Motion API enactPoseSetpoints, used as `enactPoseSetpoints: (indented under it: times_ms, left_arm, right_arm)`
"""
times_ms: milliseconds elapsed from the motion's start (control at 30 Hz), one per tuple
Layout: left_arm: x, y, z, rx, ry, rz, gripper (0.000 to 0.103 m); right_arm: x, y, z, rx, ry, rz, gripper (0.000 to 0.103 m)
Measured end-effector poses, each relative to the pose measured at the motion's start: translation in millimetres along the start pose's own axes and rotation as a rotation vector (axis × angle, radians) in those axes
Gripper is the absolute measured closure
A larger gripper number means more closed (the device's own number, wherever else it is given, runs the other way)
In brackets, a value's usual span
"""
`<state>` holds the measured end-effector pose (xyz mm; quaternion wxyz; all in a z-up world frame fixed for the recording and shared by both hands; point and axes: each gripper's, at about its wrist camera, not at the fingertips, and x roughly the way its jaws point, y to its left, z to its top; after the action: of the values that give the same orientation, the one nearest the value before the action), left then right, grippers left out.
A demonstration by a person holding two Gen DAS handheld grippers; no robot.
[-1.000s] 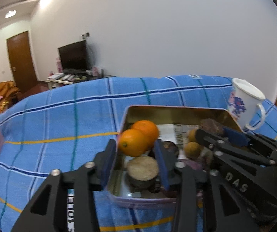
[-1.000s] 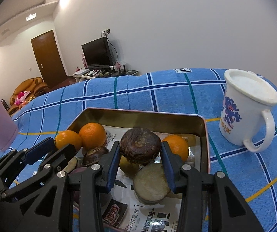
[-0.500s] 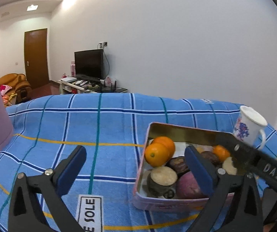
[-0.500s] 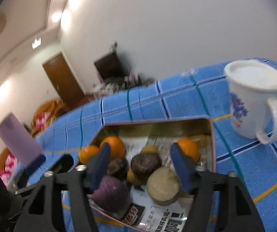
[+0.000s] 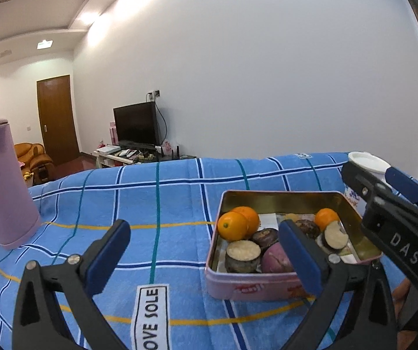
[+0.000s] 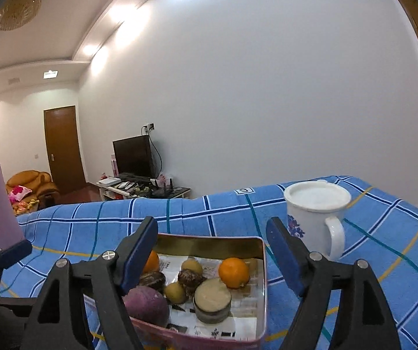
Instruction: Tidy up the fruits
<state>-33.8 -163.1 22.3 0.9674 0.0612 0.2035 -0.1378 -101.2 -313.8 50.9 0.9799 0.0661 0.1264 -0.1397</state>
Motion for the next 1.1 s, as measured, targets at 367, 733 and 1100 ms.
enactPoseSetpoints:
  times_ms: [367, 733, 1100]
  left_arm:
    - [-33, 0, -9, 0.009, -0.047, -0.005, 0.0]
    - [-36, -1, -10, 0.008, -0.042, 0.009, 0.0]
    - [-35, 0, -11, 0.004, -0.035, 0.007, 0.0]
  right_arm:
    - [-54, 0, -8, -0.051, -0.072, -0.038, 0.025]
    - [-80, 11, -10, -0.098, -0.141, -0.051, 0.025]
    - [-77, 9, -8, -0.091, -0.131, -0.054, 0.025]
